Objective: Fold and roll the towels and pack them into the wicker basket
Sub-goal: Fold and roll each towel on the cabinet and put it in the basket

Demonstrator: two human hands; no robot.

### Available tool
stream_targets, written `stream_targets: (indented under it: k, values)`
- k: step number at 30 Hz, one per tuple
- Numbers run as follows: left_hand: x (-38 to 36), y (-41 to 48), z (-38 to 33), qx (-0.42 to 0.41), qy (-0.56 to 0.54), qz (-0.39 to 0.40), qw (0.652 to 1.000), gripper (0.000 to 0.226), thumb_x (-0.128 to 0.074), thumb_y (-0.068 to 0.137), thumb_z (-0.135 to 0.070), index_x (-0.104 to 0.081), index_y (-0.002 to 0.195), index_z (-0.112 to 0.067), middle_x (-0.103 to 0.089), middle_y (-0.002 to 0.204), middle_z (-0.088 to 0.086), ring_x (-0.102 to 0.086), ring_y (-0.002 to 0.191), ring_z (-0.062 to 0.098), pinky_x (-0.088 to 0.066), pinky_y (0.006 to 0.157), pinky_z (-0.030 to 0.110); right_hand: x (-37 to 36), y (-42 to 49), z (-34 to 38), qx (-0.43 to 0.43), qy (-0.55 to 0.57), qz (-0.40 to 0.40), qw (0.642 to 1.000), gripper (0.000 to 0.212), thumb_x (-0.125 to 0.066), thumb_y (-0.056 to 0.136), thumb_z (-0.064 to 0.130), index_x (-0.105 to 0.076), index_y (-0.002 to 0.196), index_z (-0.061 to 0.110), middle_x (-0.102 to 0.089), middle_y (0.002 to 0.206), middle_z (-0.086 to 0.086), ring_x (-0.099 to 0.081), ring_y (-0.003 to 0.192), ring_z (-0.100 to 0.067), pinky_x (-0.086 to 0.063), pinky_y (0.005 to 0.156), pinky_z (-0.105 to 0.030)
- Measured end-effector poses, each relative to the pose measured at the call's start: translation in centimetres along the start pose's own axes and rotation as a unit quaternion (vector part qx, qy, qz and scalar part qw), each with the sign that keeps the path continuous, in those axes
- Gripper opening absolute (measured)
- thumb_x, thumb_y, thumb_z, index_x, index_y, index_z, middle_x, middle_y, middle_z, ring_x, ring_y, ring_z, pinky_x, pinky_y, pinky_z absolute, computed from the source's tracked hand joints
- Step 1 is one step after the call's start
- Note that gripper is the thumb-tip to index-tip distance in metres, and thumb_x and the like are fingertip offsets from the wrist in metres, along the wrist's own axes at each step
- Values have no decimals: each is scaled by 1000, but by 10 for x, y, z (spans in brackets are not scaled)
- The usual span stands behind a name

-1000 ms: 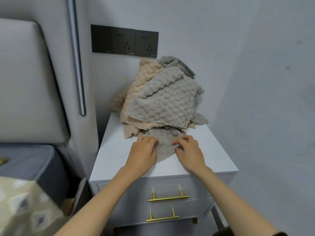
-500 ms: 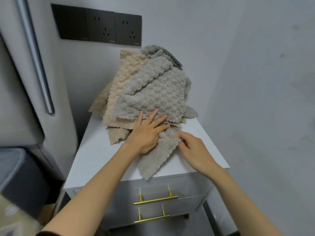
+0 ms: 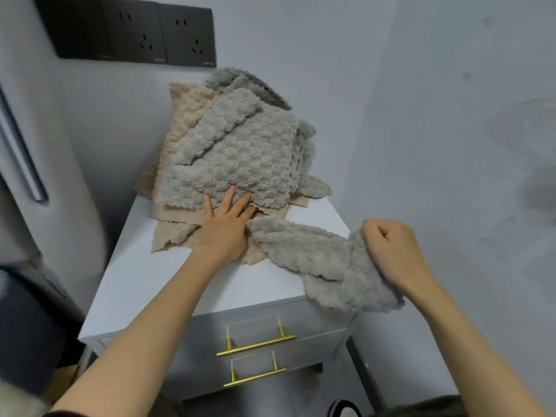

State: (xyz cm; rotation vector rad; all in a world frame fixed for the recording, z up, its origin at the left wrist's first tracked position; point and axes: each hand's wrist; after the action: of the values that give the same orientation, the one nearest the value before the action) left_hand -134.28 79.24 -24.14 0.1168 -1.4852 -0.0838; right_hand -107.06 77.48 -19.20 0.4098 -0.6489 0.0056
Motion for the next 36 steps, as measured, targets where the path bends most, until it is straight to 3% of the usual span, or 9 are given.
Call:
stream_targets:
  k: [5, 10, 13, 17, 23, 25, 31, 33, 36]
  values:
    - [6, -10, -18, 0, -138, -77, 987, 47, -41, 95, -11, -43, 142, -15, -28, 155, 0, -11, 145, 25, -11, 116, 42, -6, 0, -13, -100, -81, 126, 984, 47, -43, 96, 38, -54, 68, 1, -58, 65, -5, -48, 60, -16, -36, 58, -25]
    - [30, -34, -34, 79, -447, -31, 890, 36, -32, 100, -23, -51, 71, -15, -57, 78, 4, -46, 74, 15, -38, 80, 36, -4, 0, -16, -68, -33, 147, 986, 20, -66, 78, 1, -60, 87, 18, -61, 90, 10, -52, 76, 0, -38, 65, -9]
    - [30, -45, -31, 19, -522, 84, 849, 43, -41, 89, -65, -56, 100, -26, -62, 97, -4, -53, 87, 12, -48, 92, 38, -3, -3, -7, -53, 71, 82, 993, 29, -65, 74, -7, -62, 86, 19, -65, 96, 13, -59, 90, -2, -46, 80, -23]
    - [23, -57, -29, 7, -424, 34, 905, 29, -57, 93, -33, -56, 111, -10, -63, 102, 7, -59, 91, 20, -45, 78, 32, 3, -6, 5, -54, 246, -5, 968, 34, -66, 80, -10, -59, 96, 19, -67, 111, 2, -62, 107, -8, -53, 85, -25]
    - [48, -75, 0, 98, -714, -82, 688, 48, -68, 81, -46, -60, 116, -13, -70, 111, 3, -65, 106, 19, -49, 97, 39, 6, -6, -1, -140, 330, -106, 928, 26, -61, 90, 3, -57, 107, 22, -67, 98, -11, -69, 81, -21, -58, 76, -41]
    - [53, -85, 9, 112, -730, -115, 664, 53, -69, 77, -47, -60, 117, -14, -70, 111, 2, -65, 107, 18, -49, 97, 41, 0, -5, -2, -133, 339, -96, 926, 21, -59, 93, 7, -57, 101, 25, -69, 100, -10, -69, 81, -17, -56, 77, -38]
    - [32, -96, 23, 221, -690, -69, 686, 58, -70, 83, -34, -40, 132, -20, -56, 128, 6, -63, 99, 19, -54, 60, 26, -34, -1, -21, -151, 175, -35, 972, 12, -51, 96, 14, -57, 102, 22, -63, 107, -2, -60, 105, -22, -47, 86, -32]
    - [24, -98, 31, 222, -727, 26, 649, 102, -84, 65, -31, -23, 146, -20, -53, 134, 7, -64, 103, 21, -57, 73, 30, -38, 0, -29, -177, 139, -46, 973, 12, -48, 97, 13, -58, 103, 13, -61, 107, -6, -57, 103, -23, -41, 82, -28]
    - [16, -105, 35, 190, -661, 121, 715, 128, -90, 59, -27, -2, 151, -30, -50, 135, 14, -56, 118, 25, -47, 97, 36, -39, 1, -33, -202, 69, -55, 975, 20, -43, 98, 16, -55, 110, 4, -58, 111, -12, -51, 99, -24, -36, 79, -29]
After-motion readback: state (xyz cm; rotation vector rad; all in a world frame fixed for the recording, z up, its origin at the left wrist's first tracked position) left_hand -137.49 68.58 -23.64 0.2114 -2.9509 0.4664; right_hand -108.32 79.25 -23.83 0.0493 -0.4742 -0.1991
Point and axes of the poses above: each hand's wrist, its own y-axis towards the middle knuckle, its own x-axis out of the back of the hand, z = x × y
